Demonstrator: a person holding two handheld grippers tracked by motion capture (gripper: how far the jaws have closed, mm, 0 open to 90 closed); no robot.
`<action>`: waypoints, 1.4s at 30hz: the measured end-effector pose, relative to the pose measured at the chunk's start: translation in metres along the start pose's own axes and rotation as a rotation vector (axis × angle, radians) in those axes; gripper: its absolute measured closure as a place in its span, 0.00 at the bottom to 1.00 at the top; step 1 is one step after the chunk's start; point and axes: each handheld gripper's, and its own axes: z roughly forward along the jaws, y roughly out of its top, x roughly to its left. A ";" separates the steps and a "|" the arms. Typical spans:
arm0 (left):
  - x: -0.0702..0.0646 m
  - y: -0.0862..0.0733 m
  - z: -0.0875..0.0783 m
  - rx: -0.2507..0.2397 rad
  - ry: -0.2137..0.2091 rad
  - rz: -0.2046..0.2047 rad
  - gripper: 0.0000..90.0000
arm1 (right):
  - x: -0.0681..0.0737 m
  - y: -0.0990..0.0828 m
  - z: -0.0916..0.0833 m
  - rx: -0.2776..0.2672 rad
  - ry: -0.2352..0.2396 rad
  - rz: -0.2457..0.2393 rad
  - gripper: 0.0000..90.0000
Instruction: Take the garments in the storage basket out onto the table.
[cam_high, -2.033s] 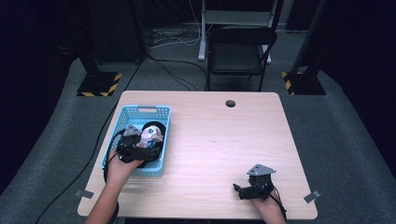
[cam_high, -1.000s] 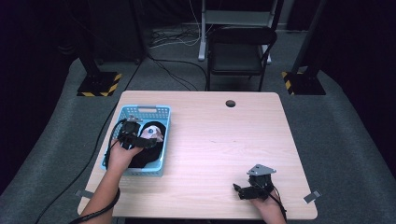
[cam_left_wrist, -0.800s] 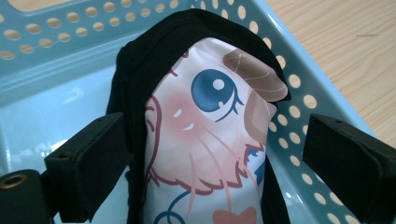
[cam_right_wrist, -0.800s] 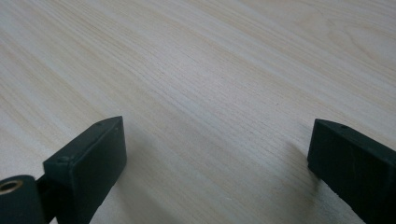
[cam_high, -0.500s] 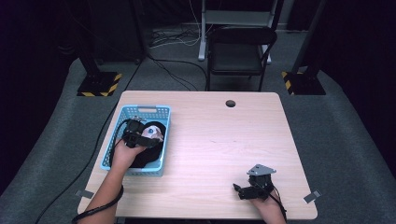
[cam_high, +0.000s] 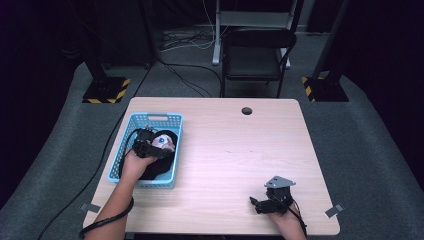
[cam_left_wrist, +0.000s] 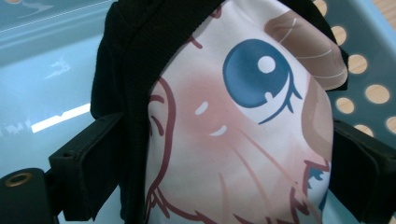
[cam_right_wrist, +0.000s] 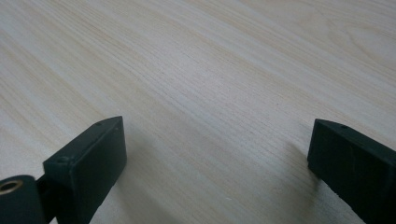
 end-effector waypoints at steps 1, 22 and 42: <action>0.000 0.000 0.000 0.002 0.001 -0.001 0.09 | 0.000 0.000 0.000 0.000 0.000 0.000 0.04; -0.004 0.004 -0.015 0.019 0.064 0.056 0.38 | 0.000 0.000 0.000 0.000 0.000 0.000 0.04; -0.018 0.019 -0.060 -0.041 0.089 0.125 0.40 | 0.000 0.000 0.000 0.000 -0.001 0.001 0.04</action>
